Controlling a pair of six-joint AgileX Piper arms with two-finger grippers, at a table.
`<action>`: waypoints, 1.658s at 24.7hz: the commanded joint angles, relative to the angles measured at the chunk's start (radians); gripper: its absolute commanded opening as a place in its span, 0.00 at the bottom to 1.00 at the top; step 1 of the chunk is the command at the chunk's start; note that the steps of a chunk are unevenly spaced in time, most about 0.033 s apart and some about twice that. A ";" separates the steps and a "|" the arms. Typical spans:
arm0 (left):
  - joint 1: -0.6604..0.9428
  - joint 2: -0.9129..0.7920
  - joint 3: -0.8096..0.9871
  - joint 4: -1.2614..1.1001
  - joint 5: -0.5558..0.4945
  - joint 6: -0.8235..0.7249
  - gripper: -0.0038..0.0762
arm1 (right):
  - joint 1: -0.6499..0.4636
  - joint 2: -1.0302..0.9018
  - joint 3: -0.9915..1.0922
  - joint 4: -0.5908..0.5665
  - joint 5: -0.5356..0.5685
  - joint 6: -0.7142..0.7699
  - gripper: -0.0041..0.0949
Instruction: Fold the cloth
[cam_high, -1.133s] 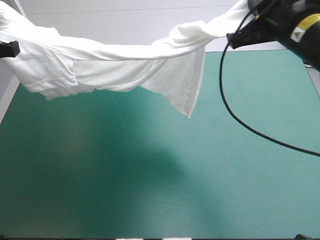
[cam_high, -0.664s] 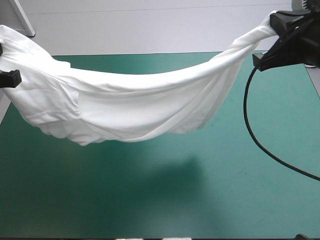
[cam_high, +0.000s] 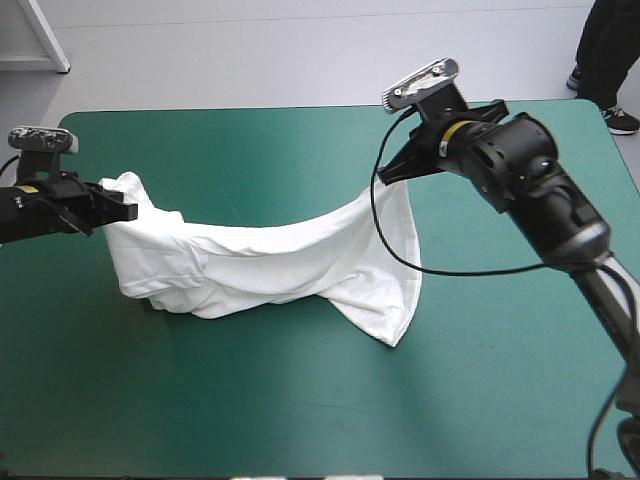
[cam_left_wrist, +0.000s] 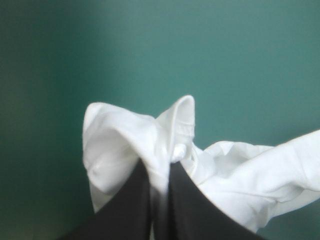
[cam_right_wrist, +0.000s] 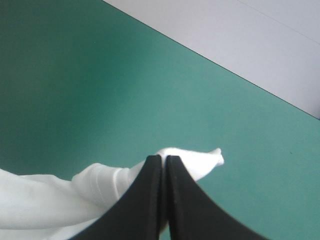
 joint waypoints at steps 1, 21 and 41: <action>-0.001 0.074 -0.016 -0.145 -0.179 0.093 0.07 | -0.037 0.085 -0.012 -0.025 -0.230 0.031 0.02; -0.001 0.535 -0.020 -0.917 -0.617 0.881 0.82 | -0.229 0.411 -0.014 0.026 -0.792 0.151 0.75; -0.001 0.044 -0.032 0.163 0.031 -0.152 0.78 | -0.229 -0.004 -0.026 0.269 0.185 -0.011 0.56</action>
